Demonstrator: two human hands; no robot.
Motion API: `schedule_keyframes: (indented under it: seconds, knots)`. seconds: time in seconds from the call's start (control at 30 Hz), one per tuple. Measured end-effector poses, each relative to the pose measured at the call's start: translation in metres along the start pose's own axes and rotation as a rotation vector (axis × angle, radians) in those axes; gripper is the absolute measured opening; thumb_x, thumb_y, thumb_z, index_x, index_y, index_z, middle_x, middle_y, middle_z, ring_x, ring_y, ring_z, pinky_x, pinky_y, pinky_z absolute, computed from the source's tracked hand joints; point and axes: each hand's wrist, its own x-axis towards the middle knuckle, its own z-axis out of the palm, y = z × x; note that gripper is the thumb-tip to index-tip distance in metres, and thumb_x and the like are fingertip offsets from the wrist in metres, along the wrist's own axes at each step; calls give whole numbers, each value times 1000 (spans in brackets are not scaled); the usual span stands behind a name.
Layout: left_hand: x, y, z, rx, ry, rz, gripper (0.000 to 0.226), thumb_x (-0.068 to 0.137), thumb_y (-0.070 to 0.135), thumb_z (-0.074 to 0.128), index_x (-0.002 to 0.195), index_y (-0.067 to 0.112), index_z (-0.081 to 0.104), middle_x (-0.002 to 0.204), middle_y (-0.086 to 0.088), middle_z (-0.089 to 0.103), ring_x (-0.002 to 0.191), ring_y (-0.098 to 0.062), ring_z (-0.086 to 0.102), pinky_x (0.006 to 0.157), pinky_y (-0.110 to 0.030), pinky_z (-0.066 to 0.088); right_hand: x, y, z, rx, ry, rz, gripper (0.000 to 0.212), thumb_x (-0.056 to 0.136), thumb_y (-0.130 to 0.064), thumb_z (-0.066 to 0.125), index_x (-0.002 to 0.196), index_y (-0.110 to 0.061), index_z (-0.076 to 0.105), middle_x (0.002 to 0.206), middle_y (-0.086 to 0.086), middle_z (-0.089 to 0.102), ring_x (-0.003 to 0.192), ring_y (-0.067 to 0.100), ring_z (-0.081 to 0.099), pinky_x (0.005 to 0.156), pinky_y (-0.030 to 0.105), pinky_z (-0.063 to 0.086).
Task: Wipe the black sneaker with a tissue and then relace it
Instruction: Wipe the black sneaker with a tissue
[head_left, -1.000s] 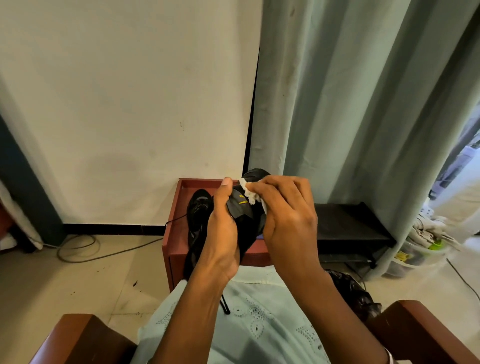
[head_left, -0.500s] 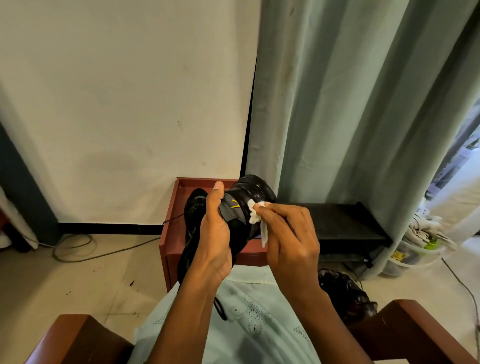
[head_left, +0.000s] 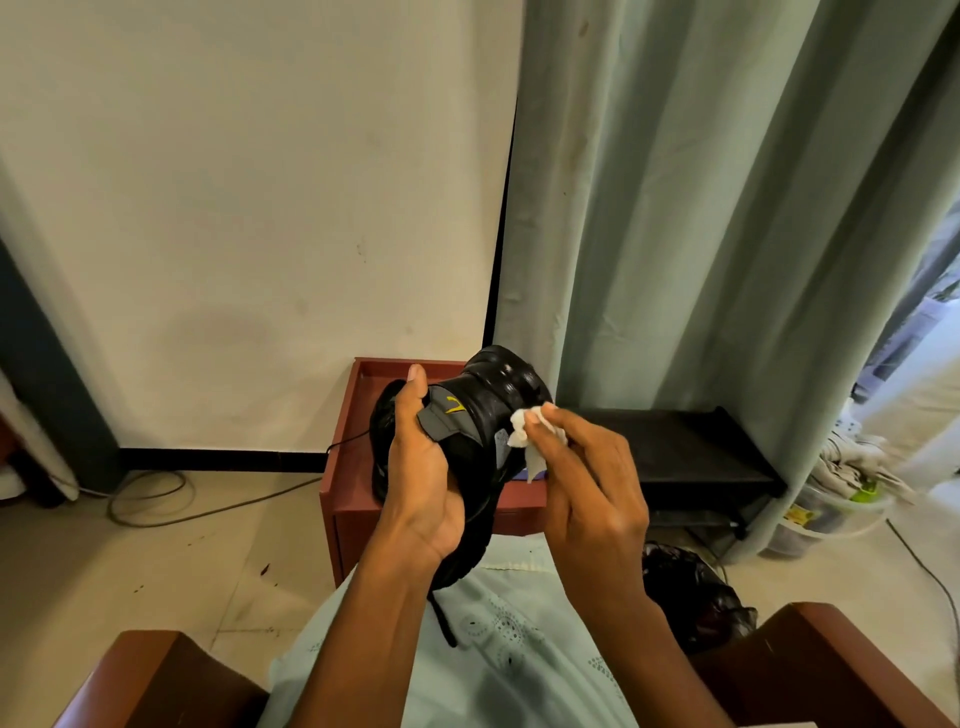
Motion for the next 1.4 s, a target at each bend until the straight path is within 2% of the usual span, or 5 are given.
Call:
schedule_keyframes:
  seconds: [0.4,0.73,1.0,1.13,1.4]
  knots:
    - [0,-6,2,4,-95,-13,64,90,62,46,125,13,66,119,-12,70,97,-22,69,64,-29,55,54,-4,2,67,36,110,25,88,9,68,106,-6,75,102,7,67,95,19,62,89,16,47]
    - [9,0,-9,-147,-68,-71,71,89,64,49,125,5,65,124,-19,66,117,-31,62,112,-43,39,15,-2,-6,198,41,121,31,85,6,69,109,-14,70,111,-2,64,102,16,65,90,27,53]
    - [6,-8,0,-185,-109,-65,60,94,59,44,112,8,70,105,-12,74,90,-25,73,72,-35,58,56,-2,-2,114,30,95,27,86,9,70,105,-8,75,102,3,70,95,16,65,89,18,49]
    - [13,-3,-7,-213,-93,-43,65,93,60,46,129,10,63,129,-15,64,119,-30,62,103,-42,48,47,0,1,166,23,79,27,85,9,70,105,-8,75,105,2,69,98,17,65,89,26,53]
    - [24,8,-22,-385,11,-16,51,94,50,49,122,12,67,129,-16,64,120,-32,60,109,-47,42,-11,9,8,208,-43,146,26,79,12,76,100,-5,77,102,6,70,97,19,67,83,38,57]
